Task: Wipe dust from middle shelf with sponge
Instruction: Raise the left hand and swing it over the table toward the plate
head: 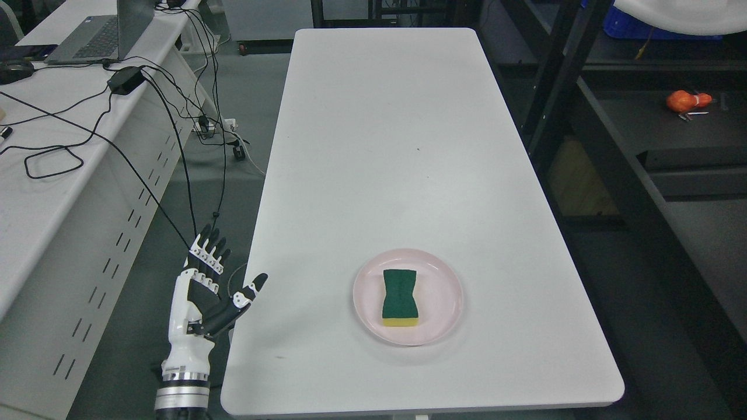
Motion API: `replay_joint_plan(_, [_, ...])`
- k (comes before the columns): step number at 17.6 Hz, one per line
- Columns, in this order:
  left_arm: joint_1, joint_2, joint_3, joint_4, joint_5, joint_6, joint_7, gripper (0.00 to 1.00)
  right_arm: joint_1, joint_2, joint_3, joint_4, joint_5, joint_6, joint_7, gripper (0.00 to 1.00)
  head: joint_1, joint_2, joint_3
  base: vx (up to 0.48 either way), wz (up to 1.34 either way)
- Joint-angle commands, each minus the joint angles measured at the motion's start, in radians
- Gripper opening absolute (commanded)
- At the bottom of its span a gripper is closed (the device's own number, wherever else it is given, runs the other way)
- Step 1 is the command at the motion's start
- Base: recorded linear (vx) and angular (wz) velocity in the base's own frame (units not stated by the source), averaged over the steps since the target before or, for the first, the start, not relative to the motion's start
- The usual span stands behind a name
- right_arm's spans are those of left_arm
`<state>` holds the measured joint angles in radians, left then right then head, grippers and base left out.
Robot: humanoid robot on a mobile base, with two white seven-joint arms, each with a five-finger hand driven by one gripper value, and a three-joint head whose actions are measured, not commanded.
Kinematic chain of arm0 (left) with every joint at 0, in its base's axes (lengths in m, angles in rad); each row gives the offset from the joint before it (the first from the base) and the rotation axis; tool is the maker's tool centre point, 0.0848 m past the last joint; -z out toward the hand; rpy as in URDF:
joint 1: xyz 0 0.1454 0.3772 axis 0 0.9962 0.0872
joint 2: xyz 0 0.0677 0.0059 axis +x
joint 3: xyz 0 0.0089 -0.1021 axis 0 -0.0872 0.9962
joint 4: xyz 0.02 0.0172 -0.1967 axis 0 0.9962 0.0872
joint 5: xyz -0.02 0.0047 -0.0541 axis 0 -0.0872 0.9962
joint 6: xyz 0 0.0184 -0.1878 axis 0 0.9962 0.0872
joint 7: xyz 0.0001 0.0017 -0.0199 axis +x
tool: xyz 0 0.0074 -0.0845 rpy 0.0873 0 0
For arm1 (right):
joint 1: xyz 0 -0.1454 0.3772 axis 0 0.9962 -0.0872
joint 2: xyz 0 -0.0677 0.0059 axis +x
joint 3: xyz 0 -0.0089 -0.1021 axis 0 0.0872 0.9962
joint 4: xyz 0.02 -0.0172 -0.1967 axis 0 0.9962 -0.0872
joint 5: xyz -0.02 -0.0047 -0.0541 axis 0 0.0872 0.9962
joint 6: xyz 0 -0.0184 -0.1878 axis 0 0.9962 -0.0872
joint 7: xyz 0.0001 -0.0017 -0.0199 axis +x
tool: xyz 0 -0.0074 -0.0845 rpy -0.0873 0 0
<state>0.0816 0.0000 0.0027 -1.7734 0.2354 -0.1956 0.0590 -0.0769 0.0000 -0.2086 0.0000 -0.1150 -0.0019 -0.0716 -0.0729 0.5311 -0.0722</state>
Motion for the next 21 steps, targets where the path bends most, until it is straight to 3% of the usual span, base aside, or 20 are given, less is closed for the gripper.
replay_joint_plan(1, [0.000,0.017,0.026,-0.001,0.007,-0.001,-0.004,0.98,0.000,-0.017,0.000,-0.017,0.000,0.073,-0.001,1.00,0.0000,0.000,0.000,0.000,0.00])
replay_joint_plan(5, [-0.031,0.017,0.022,0.000,0.007,0.008,-0.027,0.98,0.000,-0.017,0.000,-0.017,0.000,0.073,-0.001,1.00,0.0000,0.000,0.000,0.001,0.00])
replay_joint_plan(9, [-0.168,0.056,0.086,0.009,-0.039,0.005,-0.278,0.98,-0.001,-0.017,0.000,-0.017,0.000,0.073,-0.001,1.00,0.0000,0.000,0.000,0.001,0.00])
replay_joint_plan(11, [-0.273,0.127,0.128,0.055,-0.172,-0.022,-0.369,0.98,0.000,-0.017,0.000,-0.017,0.000,0.073,-0.001,1.00,0.0000,0.000,0.000,-0.005,0.00])
replay_joint_plan(14, [-0.413,0.283,0.131,0.190,-0.417,-0.171,-0.398,0.98,0.000,-0.017,0.000,-0.017,0.000,0.073,-0.001,1.00,0.0000,0.000,0.000,-0.010,0.00])
replay_joint_plan(16, [-0.476,0.369,0.123,0.293,-0.656,-0.281,-0.398,0.98,-0.001,-0.017,0.000,-0.017,0.000,0.073,-0.001,1.00,0.0000,0.000,0.000,0.000,0.00])
replay_joint_plan(19, [-0.586,0.390,0.117,0.435,-0.951,-0.460,-0.398,0.97,0.000,-0.017,0.000,-0.017,0.000,0.073,-0.001,1.00,0.0000,0.000,0.000,0.000,0.00])
replay_joint_plan(21, [-0.643,0.391,0.117,0.472,-1.068,-0.542,-0.398,0.97,0.000,-0.017,0.000,-0.017,0.000,0.073,-0.001,1.00,0.0000,0.000,0.000,0.000,0.00])
